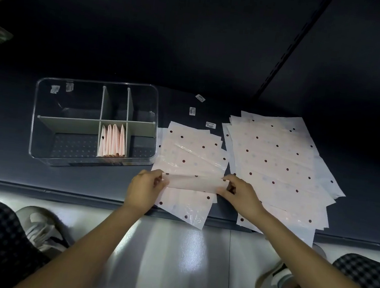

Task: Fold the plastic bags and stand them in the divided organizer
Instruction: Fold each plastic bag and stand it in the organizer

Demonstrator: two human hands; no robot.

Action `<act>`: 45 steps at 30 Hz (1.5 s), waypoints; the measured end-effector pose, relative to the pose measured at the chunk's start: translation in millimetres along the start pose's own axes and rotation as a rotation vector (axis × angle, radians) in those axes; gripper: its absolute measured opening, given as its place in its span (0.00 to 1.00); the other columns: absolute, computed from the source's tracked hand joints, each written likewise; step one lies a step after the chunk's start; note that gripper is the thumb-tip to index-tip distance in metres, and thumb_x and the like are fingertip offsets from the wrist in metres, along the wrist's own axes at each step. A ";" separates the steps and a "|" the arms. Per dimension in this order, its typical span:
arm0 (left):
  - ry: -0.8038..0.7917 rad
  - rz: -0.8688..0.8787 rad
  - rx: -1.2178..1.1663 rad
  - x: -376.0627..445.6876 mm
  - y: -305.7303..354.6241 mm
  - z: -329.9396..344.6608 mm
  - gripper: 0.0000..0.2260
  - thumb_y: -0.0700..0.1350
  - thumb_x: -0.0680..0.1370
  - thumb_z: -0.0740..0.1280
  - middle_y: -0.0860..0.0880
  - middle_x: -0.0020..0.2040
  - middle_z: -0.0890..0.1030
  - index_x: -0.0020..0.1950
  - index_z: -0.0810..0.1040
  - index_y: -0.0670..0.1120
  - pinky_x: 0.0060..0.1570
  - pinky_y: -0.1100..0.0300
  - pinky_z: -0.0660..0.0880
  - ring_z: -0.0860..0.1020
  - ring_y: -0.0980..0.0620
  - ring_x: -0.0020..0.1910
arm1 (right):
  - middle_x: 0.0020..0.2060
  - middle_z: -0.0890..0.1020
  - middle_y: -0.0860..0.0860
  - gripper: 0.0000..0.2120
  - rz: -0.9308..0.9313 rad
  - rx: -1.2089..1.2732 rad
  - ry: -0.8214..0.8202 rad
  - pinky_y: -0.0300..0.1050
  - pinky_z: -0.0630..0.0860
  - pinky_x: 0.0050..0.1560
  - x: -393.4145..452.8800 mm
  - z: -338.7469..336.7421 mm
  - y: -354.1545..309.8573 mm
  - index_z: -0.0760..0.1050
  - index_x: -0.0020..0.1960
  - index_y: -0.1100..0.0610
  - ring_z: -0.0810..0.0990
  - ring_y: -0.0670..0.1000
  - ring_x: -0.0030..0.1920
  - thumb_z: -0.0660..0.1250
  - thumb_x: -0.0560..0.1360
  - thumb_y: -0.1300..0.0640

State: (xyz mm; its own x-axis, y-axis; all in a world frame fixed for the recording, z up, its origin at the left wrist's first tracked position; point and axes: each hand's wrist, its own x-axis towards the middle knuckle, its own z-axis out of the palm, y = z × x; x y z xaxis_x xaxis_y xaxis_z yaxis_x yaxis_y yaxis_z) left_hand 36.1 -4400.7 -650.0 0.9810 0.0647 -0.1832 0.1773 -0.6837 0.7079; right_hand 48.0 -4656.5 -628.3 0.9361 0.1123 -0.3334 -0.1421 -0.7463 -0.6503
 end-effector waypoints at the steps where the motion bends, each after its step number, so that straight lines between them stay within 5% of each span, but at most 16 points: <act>1: -0.008 -0.029 -0.003 1.3 0.3 1.0 0.05 0.44 0.76 0.69 0.50 0.36 0.74 0.42 0.76 0.44 0.39 0.58 0.69 0.75 0.46 0.42 | 0.34 0.76 0.45 0.04 0.044 0.034 0.042 0.29 0.67 0.36 0.9 1.9 -1.3 0.74 0.45 0.55 0.73 0.44 0.36 0.69 0.75 0.57; 4: -0.010 -0.048 0.012 2.9 4.9 2.4 0.05 0.44 0.76 0.68 0.47 0.41 0.78 0.48 0.75 0.44 0.39 0.56 0.71 0.76 0.46 0.43 | 0.29 0.72 0.46 0.14 0.172 0.080 0.100 0.35 0.65 0.33 5.2 9.0 -4.8 0.66 0.34 0.54 0.70 0.46 0.34 0.68 0.75 0.56; 7: 0.110 0.034 0.108 -7.1 16.8 7.1 0.18 0.42 0.75 0.70 0.45 0.50 0.77 0.63 0.72 0.44 0.47 0.52 0.73 0.74 0.44 0.51 | 0.31 0.75 0.48 0.08 0.234 0.058 0.109 0.41 0.65 0.38 7.8 13.2 -9.1 0.72 0.40 0.57 0.73 0.50 0.38 0.68 0.75 0.57; 10: 0.237 0.191 0.209 -23.8 31.5 16.4 0.24 0.41 0.71 0.73 0.41 0.53 0.75 0.66 0.72 0.42 0.48 0.48 0.73 0.74 0.42 0.50 | 0.31 0.75 0.48 0.06 0.242 0.054 0.122 0.41 0.65 0.39 9.1 15.1 -10.9 0.75 0.47 0.60 0.74 0.50 0.39 0.68 0.75 0.57; 12: 0.153 0.380 0.266 -29.4 34.3 25.8 0.23 0.43 0.73 0.71 0.42 0.59 0.75 0.67 0.72 0.43 0.56 0.48 0.72 0.75 0.39 0.58 | 0.29 0.74 0.47 0.05 0.243 0.062 0.128 0.41 0.66 0.37 9.0 15.9 -12.2 0.74 0.45 0.58 0.74 0.50 0.39 0.68 0.75 0.57; 14: -0.082 0.461 0.421 -30.9 28.7 34.7 0.27 0.52 0.80 0.61 0.43 0.76 0.59 0.76 0.59 0.44 0.73 0.49 0.54 0.57 0.40 0.75 | 0.31 0.76 0.47 0.05 0.257 0.068 0.121 0.41 0.66 0.38 10.2 15.7 -12.0 0.74 0.46 0.58 0.75 0.50 0.40 0.68 0.75 0.57; 17: -0.254 0.414 0.639 -28.6 8.5 41.1 0.32 0.62 0.80 0.44 0.48 0.75 0.32 0.74 0.33 0.46 0.73 0.54 0.33 0.31 0.49 0.73 | 0.37 0.80 0.52 0.08 0.276 0.071 0.108 0.41 0.67 0.41 10.0 14.0 -11.3 0.74 0.51 0.59 0.76 0.51 0.43 0.68 0.75 0.57; 20: -0.305 0.391 0.700 -29.3 1.6 42.4 0.33 0.64 0.79 0.41 0.47 0.74 0.29 0.73 0.29 0.46 0.73 0.53 0.33 0.29 0.49 0.72 | 0.43 0.80 0.53 0.14 0.194 -0.073 0.246 0.44 0.71 0.46 4.1 18.1 -14.8 0.72 0.58 0.58 0.76 0.53 0.49 0.68 0.75 0.56; 24: -0.289 0.368 0.721 -29.7 4.1 45.0 0.35 0.66 0.77 0.41 0.43 0.74 0.29 0.74 0.30 0.46 0.72 0.52 0.31 0.28 0.45 0.72 | 0.60 0.76 0.58 0.16 -0.171 -0.289 0.371 0.48 0.70 0.62 -6.3 38.4 -31.8 0.72 0.64 0.61 0.73 0.58 0.60 0.63 0.78 0.58; 26: -0.290 0.357 0.735 -29.8 5.1 45.0 0.36 0.67 0.77 0.41 0.41 0.73 0.29 0.74 0.31 0.46 0.73 0.50 0.32 0.28 0.43 0.72 | 0.70 0.69 0.56 0.20 -0.341 -0.410 0.183 0.48 0.58 0.73 -5.4 52.7 -37.0 0.66 0.71 0.60 0.65 0.56 0.71 0.58 0.80 0.55; 29: -0.278 0.364 0.744 -28.5 4.2 42.0 0.37 0.68 0.77 0.42 0.39 0.73 0.29 0.74 0.31 0.47 0.72 0.50 0.31 0.27 0.41 0.71 | 0.76 0.45 0.46 0.27 -0.402 -0.586 -0.064 0.43 0.37 0.75 -1.6 70.1 -27.8 0.46 0.77 0.55 0.41 0.48 0.76 0.47 0.82 0.46; 33: -0.297 0.423 0.755 -24.7 -2.7 35.3 0.37 0.68 0.76 0.43 0.39 0.73 0.30 0.75 0.33 0.48 0.72 0.51 0.31 0.27 0.42 0.70 | 0.72 0.34 0.44 0.30 -0.331 -0.697 -0.050 0.43 0.32 0.73 -5.0 62.9 -2.7 0.36 0.76 0.53 0.31 0.45 0.73 0.43 0.81 0.41; 37: -0.312 0.440 0.719 -21.8 -5.4 31.2 0.37 0.69 0.76 0.43 0.40 0.73 0.30 0.76 0.35 0.49 0.71 0.53 0.31 0.27 0.43 0.70 | 0.73 0.37 0.43 0.30 -0.250 -0.659 -0.037 0.40 0.34 0.73 -17.5 46.3 14.0 0.38 0.76 0.53 0.37 0.43 0.75 0.44 0.81 0.41; 40: -0.340 0.441 0.691 -19.2 -4.0 28.5 0.37 0.68 0.76 0.44 0.41 0.74 0.31 0.77 0.40 0.50 0.72 0.53 0.32 0.28 0.44 0.72 | 0.75 0.59 0.48 0.25 -0.236 -0.508 0.037 0.42 0.50 0.74 -11.5 33.0 3.1 0.58 0.75 0.54 0.58 0.48 0.74 0.53 0.81 0.46; 42: -0.352 0.440 0.687 -18.1 -2.4 25.8 0.35 0.68 0.76 0.45 0.40 0.76 0.34 0.78 0.45 0.49 0.73 0.50 0.32 0.31 0.44 0.73 | 0.68 0.71 0.51 0.21 -0.176 -0.416 0.063 0.45 0.63 0.67 0.6 22.7 -10.3 0.68 0.70 0.55 0.68 0.52 0.67 0.59 0.80 0.48; 45: -0.352 0.429 0.642 -17.9 -0.5 22.7 0.32 0.67 0.77 0.48 0.41 0.77 0.39 0.75 0.55 0.50 0.72 0.47 0.33 0.34 0.45 0.75 | 0.55 0.76 0.51 0.16 -0.079 -0.385 0.003 0.45 0.69 0.58 17.1 13.5 -23.2 0.73 0.62 0.53 0.74 0.52 0.57 0.66 0.76 0.51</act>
State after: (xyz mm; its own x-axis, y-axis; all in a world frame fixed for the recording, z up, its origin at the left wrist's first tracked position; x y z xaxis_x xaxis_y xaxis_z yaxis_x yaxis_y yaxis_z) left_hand 16.6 -4418.0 -662.6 0.8519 -0.4522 -0.2642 -0.3888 -0.8841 0.2594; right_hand 63.0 -4628.4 -628.2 0.9404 0.1780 -0.2899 0.0614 -0.9270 -0.3700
